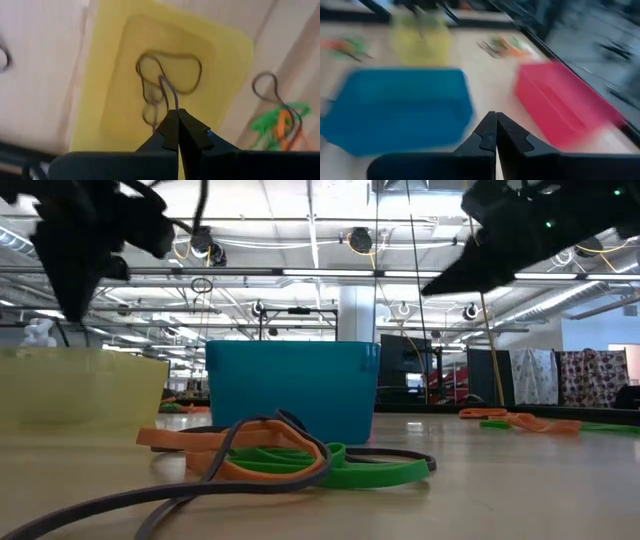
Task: Sort rubber bands into baskets
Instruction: Put the purple rubber band into the yellow bin
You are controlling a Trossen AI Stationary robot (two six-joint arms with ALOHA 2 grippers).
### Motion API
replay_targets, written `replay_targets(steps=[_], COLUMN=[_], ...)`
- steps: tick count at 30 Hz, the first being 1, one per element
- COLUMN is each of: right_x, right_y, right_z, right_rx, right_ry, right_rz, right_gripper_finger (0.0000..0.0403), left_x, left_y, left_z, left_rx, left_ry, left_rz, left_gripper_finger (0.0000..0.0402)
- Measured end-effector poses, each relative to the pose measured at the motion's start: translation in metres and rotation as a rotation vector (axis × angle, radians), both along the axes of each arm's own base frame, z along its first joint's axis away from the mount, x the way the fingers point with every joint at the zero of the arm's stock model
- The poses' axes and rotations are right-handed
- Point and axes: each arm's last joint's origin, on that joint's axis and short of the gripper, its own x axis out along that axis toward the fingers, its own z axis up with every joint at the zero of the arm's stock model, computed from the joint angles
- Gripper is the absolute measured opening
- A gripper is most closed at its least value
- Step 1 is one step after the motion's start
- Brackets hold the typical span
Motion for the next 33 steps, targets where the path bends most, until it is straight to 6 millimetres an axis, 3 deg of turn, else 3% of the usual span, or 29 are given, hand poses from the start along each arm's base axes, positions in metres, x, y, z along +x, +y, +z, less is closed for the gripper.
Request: replay_targets(steps=[5,12,20,24,28,33], right_x=[0.014,0.029,0.033,0.033,0.033,0.033], right_y=[-0.012,-0.042,-0.052,-0.052,-0.052,-0.052], right_z=[-0.006,-0.029,-0.04,-0.04,-0.04,-0.04], right_rx=[-0.007,0.017,0.049,0.058,0.057,0.059], right_ry=[-0.065,-0.017,0.015,0.016,0.016,0.015], right_rz=[0.089,-0.04,-0.04,-0.012,-0.012,-0.013], right_gripper_finger=[0.0,0.0,0.0,0.0,0.0,0.0], left_x=[0.002,0.002,0.003,0.008,0.015,0.022], left_y=[0.013,0.023,0.023,0.022,0.026,0.048], left_z=[-0.018,-0.025,-0.025,-0.014,0.009,0.028], left_rx=[0.002,0.048,0.049,-0.013,-0.017,0.234], left_ry=[-0.02,-0.01,-0.017,-0.051,-0.098,-0.152], left_rz=[-0.012,0.033,0.023,-0.049,-0.085,-0.092], left_gripper_finger=[0.0002,0.0008,0.0098,0.0136,0.0149,0.0149])
